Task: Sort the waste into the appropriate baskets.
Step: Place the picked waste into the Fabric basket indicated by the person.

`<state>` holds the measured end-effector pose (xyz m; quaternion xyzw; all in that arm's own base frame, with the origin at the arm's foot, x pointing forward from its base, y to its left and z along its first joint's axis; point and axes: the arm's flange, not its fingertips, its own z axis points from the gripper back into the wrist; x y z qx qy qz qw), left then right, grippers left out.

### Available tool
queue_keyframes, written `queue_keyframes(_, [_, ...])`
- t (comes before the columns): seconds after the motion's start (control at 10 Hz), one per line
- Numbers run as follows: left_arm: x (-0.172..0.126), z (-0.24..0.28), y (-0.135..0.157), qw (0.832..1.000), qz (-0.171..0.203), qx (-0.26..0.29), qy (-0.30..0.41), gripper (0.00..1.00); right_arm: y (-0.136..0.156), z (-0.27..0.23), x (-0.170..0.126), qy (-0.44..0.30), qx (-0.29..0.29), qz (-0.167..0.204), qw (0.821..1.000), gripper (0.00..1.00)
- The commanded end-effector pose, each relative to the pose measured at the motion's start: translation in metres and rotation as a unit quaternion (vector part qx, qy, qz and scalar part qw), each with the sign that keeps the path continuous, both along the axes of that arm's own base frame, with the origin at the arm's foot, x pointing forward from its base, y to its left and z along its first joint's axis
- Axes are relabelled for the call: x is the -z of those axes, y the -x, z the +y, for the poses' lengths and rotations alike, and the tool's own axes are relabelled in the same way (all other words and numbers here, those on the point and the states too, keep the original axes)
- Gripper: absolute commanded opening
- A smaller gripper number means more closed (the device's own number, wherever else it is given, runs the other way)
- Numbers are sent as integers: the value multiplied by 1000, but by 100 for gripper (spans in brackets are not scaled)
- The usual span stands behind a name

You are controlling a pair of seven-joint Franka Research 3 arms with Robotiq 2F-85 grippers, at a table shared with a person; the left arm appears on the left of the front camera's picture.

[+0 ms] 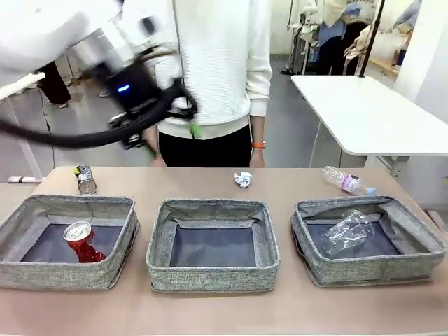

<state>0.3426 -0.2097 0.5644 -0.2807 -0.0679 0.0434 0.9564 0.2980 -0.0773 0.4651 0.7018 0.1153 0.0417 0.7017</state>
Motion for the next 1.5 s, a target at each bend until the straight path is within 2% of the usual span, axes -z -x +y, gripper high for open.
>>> queue_keyframes(0.0, [25,70,17,993,21,26,112,100,-12,55,5,-4,-19,-8,1000,100])
queue_keyframes(0.1, [33,106,24,981,23,51,187,100,-20,70,6,0,-19,-11,1000,100])
queue_keyframes(0.2, [42,140,32,967,41,68,240,100,-26,79,6,-12,-33,-6,999,100])
queue_keyframes(0.3, [52,170,41,956,40,61,284,100,-33,85,5,4,-13,5,1000,100])
queue_keyframes(0.4, [65,195,54,938,4,78,339,100,-40,90,3,15,8,5,1000,100])
queue_keyframes(0.6, [89,205,68,921,-20,105,376,100,-47,91,-3,32,45,7,998,100])
queue_keyframes(0.7, [97,203,71,918,-27,109,381,100,-50,86,-4,49,68,8,996,100])
queue_keyframes(0.8, [101,202,73,922,-17,95,374,100,-42,83,8,23,15,-7,1000,100])
queue_keyframes(0.9, [61,229,47,923,-19,95,372,100,-42,83,8,23,15,-7,1000,100])
queue_keyframes(1.4, [61,229,47,923,-19,95,372,100,-42,83,8,23,15,-7,1000,100])
